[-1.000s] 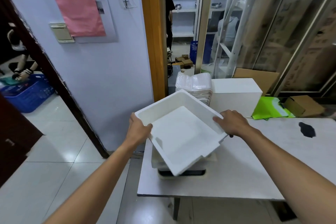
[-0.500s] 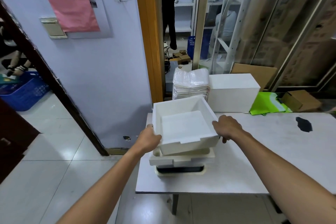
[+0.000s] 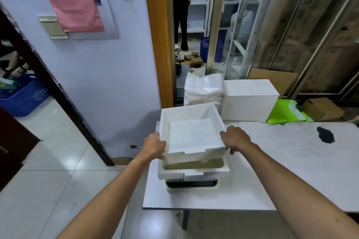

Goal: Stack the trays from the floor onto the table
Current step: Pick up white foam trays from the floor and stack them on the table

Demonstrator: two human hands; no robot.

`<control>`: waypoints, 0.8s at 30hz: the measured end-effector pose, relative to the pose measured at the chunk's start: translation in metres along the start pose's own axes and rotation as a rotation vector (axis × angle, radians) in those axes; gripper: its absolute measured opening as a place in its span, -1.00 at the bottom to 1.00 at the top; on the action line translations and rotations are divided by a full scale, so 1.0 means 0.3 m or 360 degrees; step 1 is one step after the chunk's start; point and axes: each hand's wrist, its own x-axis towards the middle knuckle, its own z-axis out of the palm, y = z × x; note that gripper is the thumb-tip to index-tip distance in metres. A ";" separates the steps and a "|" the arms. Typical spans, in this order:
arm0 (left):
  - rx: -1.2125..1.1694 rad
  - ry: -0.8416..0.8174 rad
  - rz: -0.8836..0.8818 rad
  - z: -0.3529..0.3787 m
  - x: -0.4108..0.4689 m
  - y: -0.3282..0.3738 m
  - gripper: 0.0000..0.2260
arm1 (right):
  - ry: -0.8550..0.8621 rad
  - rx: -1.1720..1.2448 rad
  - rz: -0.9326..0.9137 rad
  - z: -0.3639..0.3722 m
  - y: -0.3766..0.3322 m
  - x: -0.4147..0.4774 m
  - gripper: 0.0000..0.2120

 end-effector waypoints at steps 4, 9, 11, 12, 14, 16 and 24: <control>0.0021 0.0010 -0.0052 -0.002 0.023 -0.020 -0.70 | -0.0053 -0.0002 0.0004 0.011 -0.008 0.017 -0.78; 0.0089 -0.0005 -0.0070 0.017 0.035 -0.036 -0.70 | -0.0100 -0.0027 0.0033 0.030 0.005 0.039 -0.80; 0.0146 -0.0014 -0.0070 0.024 0.040 -0.033 -0.72 | -0.0111 -0.0049 0.0052 0.038 0.016 0.052 -0.78; 0.0192 -0.0028 -0.0061 0.028 0.042 -0.034 -0.73 | -0.0110 -0.0063 0.0056 0.044 0.021 0.058 -0.78; 0.0270 -0.0079 -0.0047 0.038 0.046 -0.043 -0.74 | -0.0098 -0.0092 0.0060 0.056 0.027 0.069 -0.78; 0.0323 -0.0117 -0.0042 0.045 0.046 -0.061 -0.72 | -0.0100 -0.0136 0.0062 0.070 0.029 0.076 -0.79; 0.0478 -0.0113 0.0004 0.033 0.054 -0.081 -0.68 | -0.0285 -0.0180 0.0114 0.128 0.052 0.086 -0.81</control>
